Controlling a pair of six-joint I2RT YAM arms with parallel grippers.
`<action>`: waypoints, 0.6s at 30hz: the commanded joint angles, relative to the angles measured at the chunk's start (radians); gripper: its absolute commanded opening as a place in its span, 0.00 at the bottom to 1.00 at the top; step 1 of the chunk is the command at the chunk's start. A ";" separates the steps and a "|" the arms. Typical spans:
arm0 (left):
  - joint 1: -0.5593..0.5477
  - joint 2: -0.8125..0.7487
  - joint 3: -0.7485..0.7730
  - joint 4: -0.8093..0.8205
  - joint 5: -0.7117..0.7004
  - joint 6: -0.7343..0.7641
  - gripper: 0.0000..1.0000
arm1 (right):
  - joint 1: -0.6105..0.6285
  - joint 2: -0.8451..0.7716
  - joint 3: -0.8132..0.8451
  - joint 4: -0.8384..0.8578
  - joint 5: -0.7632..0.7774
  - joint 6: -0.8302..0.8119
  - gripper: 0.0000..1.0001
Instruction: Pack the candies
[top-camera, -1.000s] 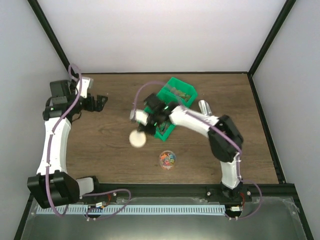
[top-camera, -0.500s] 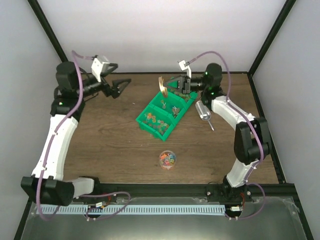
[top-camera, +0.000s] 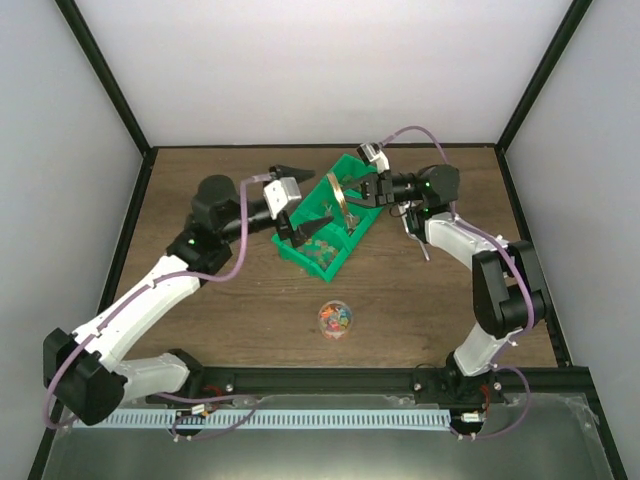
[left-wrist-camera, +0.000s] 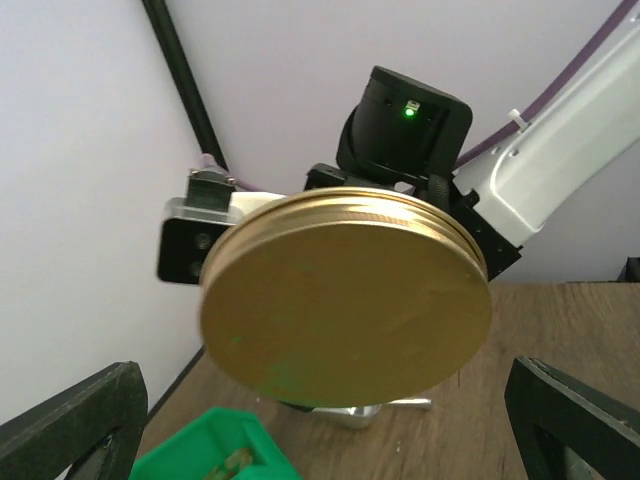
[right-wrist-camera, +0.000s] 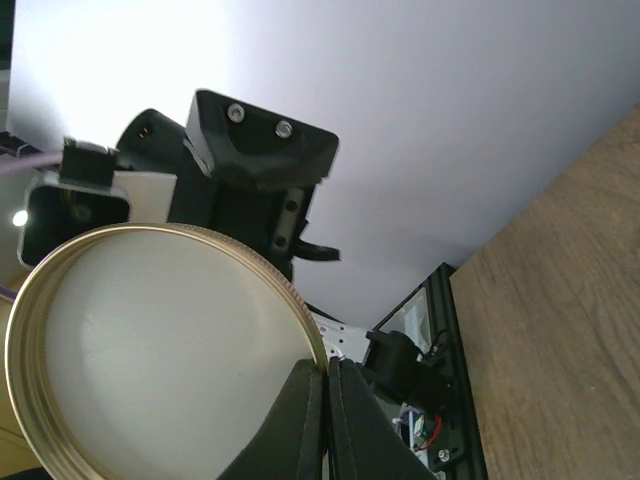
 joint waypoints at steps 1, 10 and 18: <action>-0.071 0.014 -0.047 0.225 -0.099 0.062 1.00 | -0.009 -0.044 0.008 0.070 -0.012 0.086 0.01; -0.139 0.066 -0.085 0.373 -0.189 0.061 1.00 | -0.009 -0.034 0.022 0.069 -0.014 0.096 0.01; -0.153 0.088 -0.081 0.375 -0.183 0.054 1.00 | -0.009 -0.024 0.025 0.073 -0.017 0.102 0.01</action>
